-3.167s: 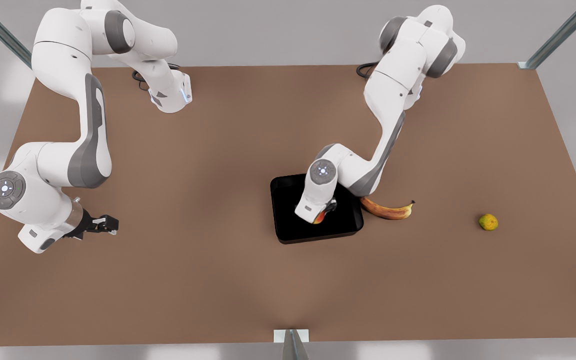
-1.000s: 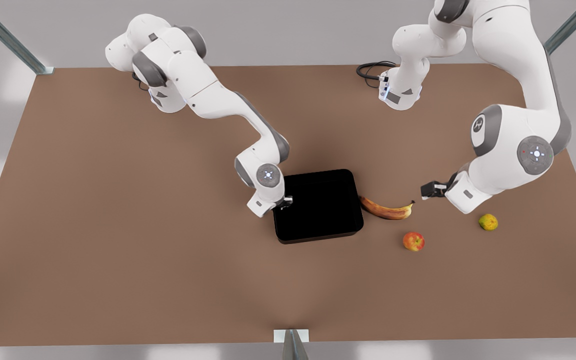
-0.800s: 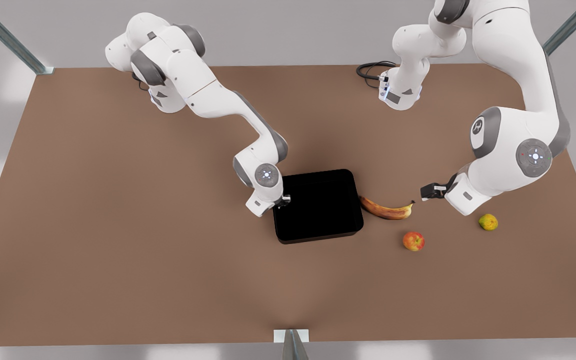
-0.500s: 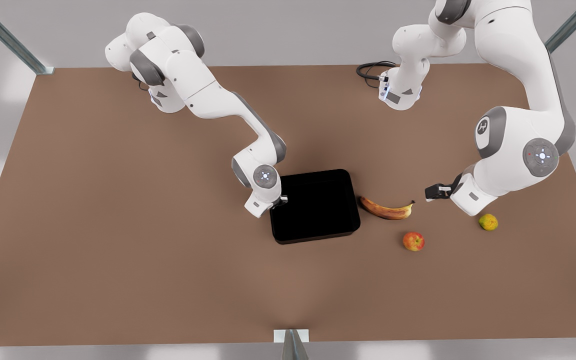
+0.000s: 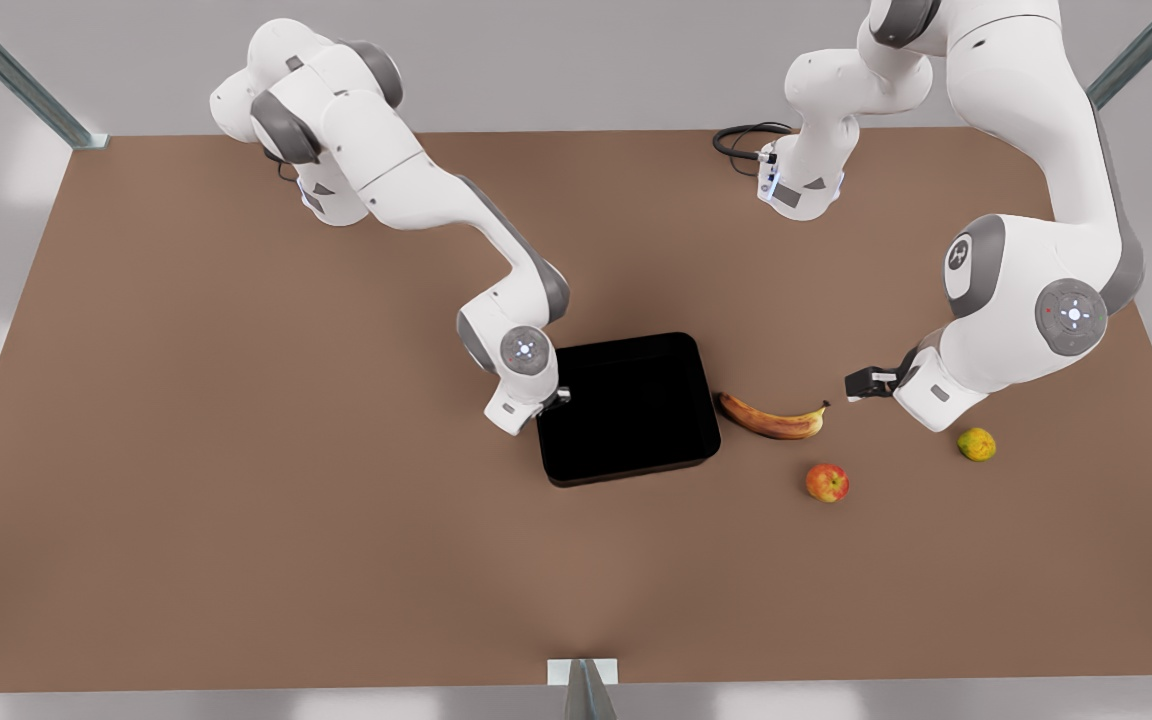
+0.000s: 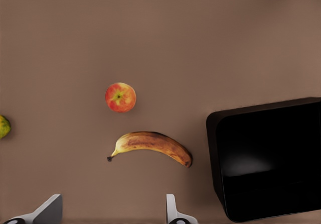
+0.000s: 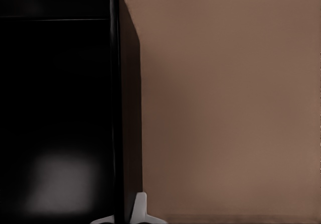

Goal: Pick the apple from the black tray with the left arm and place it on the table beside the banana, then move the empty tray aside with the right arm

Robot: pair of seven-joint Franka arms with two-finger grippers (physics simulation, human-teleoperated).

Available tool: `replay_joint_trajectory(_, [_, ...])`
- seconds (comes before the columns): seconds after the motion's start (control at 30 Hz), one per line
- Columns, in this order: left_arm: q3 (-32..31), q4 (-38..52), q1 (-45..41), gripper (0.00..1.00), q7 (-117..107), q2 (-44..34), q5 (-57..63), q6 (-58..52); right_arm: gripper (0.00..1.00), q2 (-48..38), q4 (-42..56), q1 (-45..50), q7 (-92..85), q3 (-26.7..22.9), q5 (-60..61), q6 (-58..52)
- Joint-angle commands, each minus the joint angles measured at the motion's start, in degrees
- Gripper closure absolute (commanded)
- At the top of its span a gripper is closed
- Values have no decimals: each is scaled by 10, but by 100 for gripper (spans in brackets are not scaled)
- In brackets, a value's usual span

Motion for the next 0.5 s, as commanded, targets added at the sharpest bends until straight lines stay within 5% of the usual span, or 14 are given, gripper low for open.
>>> replay_joint_trajectory(0.0, [0,0,0,0,-4,0,1,-1,84,-7,0,-1,-36,0,-3,-33])
replay_joint_trajectory(0.47, [-1,0,-1,0,-8,0,1,-1,87,-131,2,-115,-227,-7,-22,-183])
